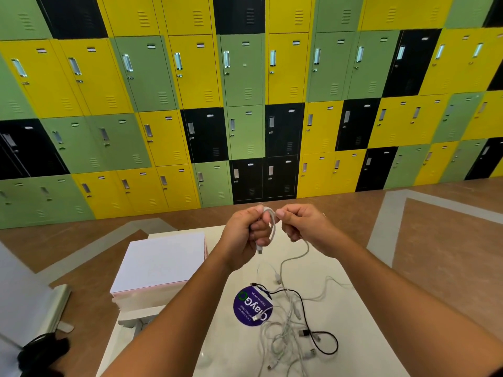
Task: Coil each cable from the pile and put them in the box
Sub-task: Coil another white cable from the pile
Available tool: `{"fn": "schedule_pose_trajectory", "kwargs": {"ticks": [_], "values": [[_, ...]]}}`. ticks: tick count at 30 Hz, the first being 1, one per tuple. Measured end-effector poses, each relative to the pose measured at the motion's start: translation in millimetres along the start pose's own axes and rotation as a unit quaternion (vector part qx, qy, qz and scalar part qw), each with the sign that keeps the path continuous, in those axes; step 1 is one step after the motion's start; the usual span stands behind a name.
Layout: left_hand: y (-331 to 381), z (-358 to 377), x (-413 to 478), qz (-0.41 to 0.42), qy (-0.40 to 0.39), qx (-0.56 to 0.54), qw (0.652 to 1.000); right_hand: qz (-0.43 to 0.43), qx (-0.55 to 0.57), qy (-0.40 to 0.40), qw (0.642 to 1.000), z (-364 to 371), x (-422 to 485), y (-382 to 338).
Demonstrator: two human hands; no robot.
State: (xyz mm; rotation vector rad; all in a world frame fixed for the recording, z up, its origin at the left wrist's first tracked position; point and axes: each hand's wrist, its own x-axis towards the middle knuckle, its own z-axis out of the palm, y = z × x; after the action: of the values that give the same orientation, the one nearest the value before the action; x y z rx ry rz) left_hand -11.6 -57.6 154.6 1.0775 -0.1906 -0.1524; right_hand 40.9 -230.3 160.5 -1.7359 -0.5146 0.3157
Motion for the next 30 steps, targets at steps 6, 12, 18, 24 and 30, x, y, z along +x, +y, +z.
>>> {"fn": "schedule_pose_trajectory", "kwargs": {"ticks": [6, 12, 18, 24, 30], "values": [[13.3, -5.8, 11.0, 0.063, 0.087, -0.109, 0.988, 0.059, -0.085, -0.031, 0.994, 12.8, -4.7, 15.8], [2.8, -4.5, 19.2, 0.139, 0.220, -0.070, 0.963, 0.071, -0.199, -0.100, 0.972, 41.6, -7.1, 10.0], [-12.0, -15.2, 14.9, 0.220, 0.265, 0.282, 0.895, 0.019, -0.351, -0.105, 0.930, 42.8, -2.9, -20.1], [-4.3, -17.6, 15.2, 0.213, 0.173, 0.549, 0.790, -0.105, -0.365, 0.027, 0.925, 36.1, 7.2, -28.1], [4.9, -18.5, 12.4, 0.135, 0.139, 0.543, 0.817, -0.125, -0.284, 0.075, 0.948, 28.9, 9.7, -22.0]]}}
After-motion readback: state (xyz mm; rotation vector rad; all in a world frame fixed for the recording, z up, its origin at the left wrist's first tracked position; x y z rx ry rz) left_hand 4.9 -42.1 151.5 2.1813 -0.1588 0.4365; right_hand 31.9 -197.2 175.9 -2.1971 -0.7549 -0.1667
